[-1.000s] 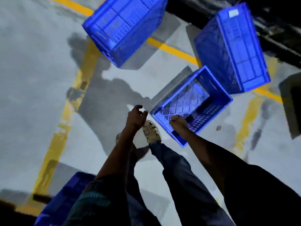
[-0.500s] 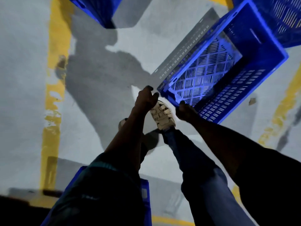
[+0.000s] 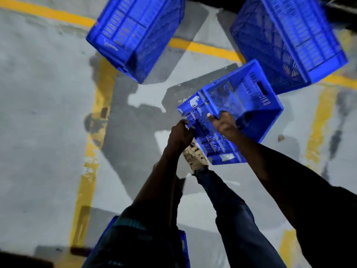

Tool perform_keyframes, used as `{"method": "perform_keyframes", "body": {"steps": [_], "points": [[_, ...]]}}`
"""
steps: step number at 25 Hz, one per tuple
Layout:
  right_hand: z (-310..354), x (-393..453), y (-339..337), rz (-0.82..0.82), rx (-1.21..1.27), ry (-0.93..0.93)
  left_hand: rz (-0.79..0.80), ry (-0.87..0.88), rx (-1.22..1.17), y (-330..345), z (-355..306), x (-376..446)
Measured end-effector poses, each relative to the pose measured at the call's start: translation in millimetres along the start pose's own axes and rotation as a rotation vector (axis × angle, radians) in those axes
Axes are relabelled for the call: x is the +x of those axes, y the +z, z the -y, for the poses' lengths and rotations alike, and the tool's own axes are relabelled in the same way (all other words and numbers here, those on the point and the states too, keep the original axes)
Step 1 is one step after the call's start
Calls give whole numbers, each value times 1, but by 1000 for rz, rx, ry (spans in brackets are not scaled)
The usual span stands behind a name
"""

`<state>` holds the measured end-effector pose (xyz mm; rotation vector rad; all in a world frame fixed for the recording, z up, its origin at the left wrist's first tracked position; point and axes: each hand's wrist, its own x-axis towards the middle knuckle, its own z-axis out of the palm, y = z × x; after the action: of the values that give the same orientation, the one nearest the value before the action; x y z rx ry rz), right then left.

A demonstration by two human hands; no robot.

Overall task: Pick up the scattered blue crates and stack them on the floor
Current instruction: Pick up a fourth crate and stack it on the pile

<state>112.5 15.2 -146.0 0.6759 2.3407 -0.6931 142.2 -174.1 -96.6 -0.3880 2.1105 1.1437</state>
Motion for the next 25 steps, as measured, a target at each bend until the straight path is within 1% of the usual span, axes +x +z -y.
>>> {"method": "perform_keyframes", "body": {"steps": [1,2,4,6,7,9,11,13,14,15,16,18,19,20,21,24,25], "points": [[6,-9,-17,-12,49,-5,-21,49,10,-9,-9,-17],[12,-21,-34,-2,158,25,-33,91,27,-15,-17,-32],[29,-54,-69,19,529,76,-17,150,46,-27,-36,-67],[46,-96,-96,54,834,96,-1,109,-12,-35,-55,-107],[56,-121,-105,61,960,112,-19,92,-40,-39,-64,-128],[77,-173,-114,104,1212,152,-150,179,-89,-48,-77,-173],[97,-220,-114,164,1440,155,-344,283,-133,-61,-81,-213],[122,-267,-118,283,1630,148,-554,381,-97,-87,-83,-262],[134,-287,-120,326,1696,159,-621,420,-37,-102,-82,-284],[145,-304,-122,370,1751,177,-648,440,60,-115,-79,-303],[157,-320,-125,397,1767,203,-656,450,193,-127,-73,-320],[170,-348,-136,441,1745,222,-617,457,456,-150,-63,-346],[174,-359,-142,453,1739,214,-608,447,537,-161,-61,-355],[177,-374,-147,474,1729,202,-628,430,575,-170,-60,-364],[179,-391,-154,512,1724,182,-662,404,563,-179,-62,-372],[175,-434,-176,624,1702,147,-795,361,406,-191,-72,-394],[172,-443,-184,668,1672,132,-838,356,395,-192,-76,-400]]}}
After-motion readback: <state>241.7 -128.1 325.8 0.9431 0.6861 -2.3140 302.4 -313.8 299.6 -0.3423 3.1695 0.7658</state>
